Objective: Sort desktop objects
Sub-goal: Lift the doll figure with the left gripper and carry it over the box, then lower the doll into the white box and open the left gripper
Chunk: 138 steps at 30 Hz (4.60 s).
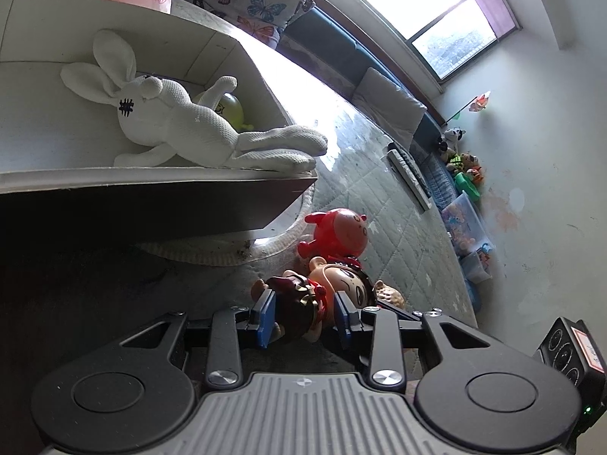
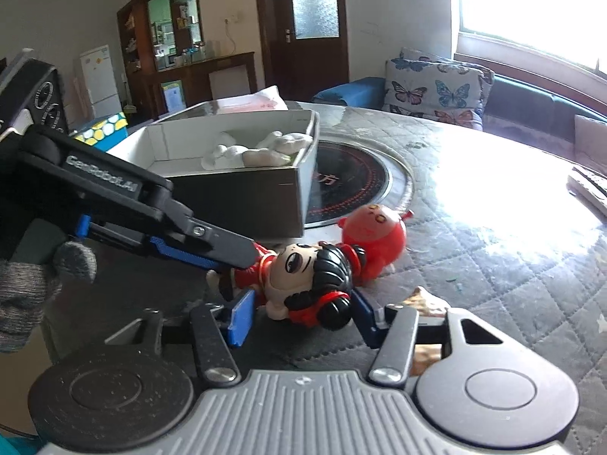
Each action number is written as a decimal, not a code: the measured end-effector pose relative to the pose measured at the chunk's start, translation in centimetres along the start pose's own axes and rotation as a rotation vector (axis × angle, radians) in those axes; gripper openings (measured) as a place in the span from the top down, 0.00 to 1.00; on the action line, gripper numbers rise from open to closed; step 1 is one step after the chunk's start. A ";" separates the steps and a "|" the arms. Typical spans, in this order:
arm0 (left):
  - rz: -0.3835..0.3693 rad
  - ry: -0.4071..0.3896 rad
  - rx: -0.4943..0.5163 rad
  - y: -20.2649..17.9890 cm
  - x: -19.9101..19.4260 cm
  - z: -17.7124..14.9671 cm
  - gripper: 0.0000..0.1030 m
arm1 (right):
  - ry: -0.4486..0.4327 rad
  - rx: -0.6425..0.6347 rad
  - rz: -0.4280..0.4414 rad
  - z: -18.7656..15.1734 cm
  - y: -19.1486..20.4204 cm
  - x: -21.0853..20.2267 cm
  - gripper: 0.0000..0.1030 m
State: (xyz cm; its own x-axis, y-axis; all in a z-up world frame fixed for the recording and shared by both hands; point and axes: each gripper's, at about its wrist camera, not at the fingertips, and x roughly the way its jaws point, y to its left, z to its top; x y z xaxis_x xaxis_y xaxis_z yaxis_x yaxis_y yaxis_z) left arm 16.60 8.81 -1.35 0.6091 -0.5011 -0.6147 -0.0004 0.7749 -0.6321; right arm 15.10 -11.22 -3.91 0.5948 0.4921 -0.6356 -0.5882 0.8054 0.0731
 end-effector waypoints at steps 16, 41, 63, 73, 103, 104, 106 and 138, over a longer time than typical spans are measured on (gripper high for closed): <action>0.010 -0.011 0.035 -0.2 -0.2 -0.5 0.64 | 0.002 -0.012 -0.030 0.3 0.8 0.4 0.53; 0.032 -0.016 0.065 0.8 -3.2 -2.2 0.68 | 0.033 -0.046 0.042 -0.8 3.3 -0.7 0.52; -0.008 0.015 -0.005 2.2 -2.7 -1.6 0.66 | 0.019 0.059 0.071 1.1 2.0 0.7 0.51; -0.030 -0.013 0.006 2.0 -3.7 -2.1 0.68 | -0.012 -0.011 0.024 1.1 3.4 -0.3 0.52; 0.106 -0.261 -0.256 14.0 -7.7 10.5 0.68 | -0.079 -0.147 0.256 15.9 8.9 13.9 0.53; 0.116 -0.263 -0.258 14.1 -7.6 10.3 0.67 | -0.066 -0.144 0.266 16.1 8.8 14.5 0.53; 0.153 -0.265 -0.233 13.8 -7.5 10.5 0.67 | -0.044 -0.141 0.281 16.4 8.6 15.5 0.53; 0.241 -0.286 0.027 4.4 -7.7 6.1 0.66 | -0.117 -0.184 0.203 10.9 7.4 6.8 0.26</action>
State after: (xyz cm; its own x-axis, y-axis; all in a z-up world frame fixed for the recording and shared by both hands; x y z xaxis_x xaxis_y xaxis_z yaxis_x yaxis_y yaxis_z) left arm 16.72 18.45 3.52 0.7910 -0.1778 -0.5854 -0.1527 0.8692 -0.4703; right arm 20.72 1.67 0.67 0.5080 0.6800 -0.5288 -0.7846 0.6186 0.0418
